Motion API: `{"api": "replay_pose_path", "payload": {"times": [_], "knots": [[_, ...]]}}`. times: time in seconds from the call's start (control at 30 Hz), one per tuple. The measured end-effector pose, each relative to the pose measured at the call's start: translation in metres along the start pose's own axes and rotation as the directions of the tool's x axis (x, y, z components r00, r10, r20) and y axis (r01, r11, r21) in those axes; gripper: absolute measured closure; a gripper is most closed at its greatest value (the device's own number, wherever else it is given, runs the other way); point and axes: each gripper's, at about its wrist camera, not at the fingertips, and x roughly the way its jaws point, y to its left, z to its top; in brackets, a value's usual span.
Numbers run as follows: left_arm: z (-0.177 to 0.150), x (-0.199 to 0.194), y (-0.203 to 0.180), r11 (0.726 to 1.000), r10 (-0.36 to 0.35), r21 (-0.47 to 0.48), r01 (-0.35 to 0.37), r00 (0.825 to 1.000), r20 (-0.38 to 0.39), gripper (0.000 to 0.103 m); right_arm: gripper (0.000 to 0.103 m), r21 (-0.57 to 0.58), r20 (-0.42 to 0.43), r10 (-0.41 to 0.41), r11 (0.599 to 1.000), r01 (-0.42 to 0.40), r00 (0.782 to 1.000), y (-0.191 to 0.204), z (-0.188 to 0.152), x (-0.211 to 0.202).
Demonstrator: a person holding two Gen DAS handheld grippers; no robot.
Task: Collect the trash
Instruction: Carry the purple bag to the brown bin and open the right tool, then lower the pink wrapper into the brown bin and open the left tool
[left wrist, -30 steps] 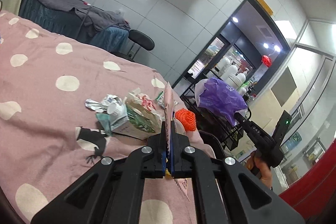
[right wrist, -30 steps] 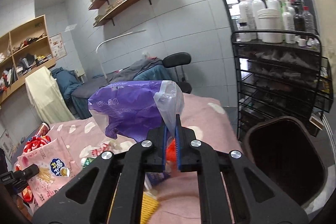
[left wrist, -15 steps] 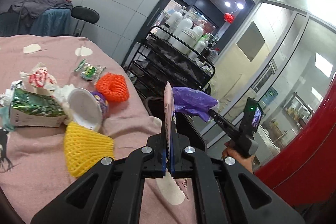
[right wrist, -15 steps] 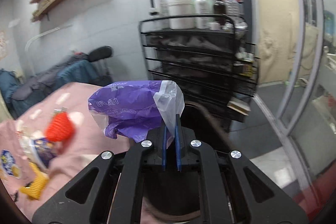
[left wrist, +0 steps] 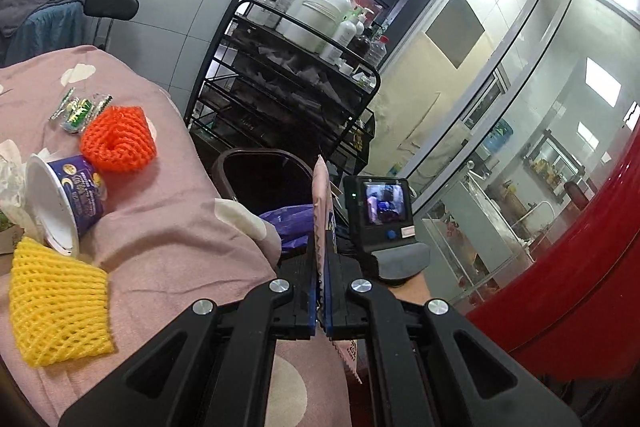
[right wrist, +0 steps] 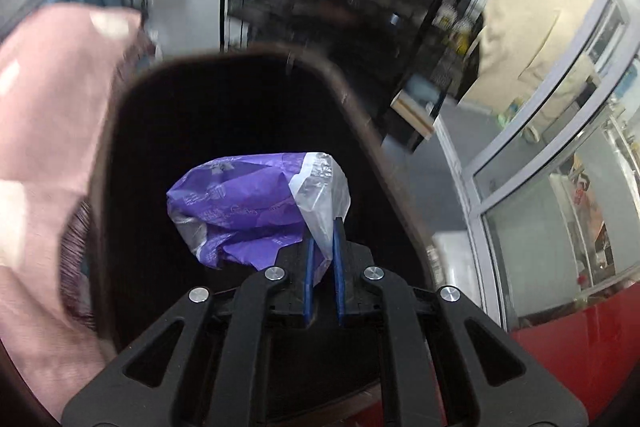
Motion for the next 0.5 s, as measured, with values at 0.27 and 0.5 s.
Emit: {"api": "replay_pose_path", "payload": {"times": [0.27, 0.5], "knots": [[-0.001, 0.024, 0.003, 1.0, 0.004, 0.0, -0.004, 0.999, -0.047, 0.1, 0.034, -0.024, -0.004, 0.005, 1.0, -0.005, 1.0, 0.002, -0.01, 0.001], [0.009, 0.039, 0.004, 1.0, 0.021, 0.016, -0.02, 0.998, -0.061, 0.1, 0.033, 0.02, 0.089, 0.036, 0.999, -0.038, 0.995, -0.009, -0.018, -0.032]]}}
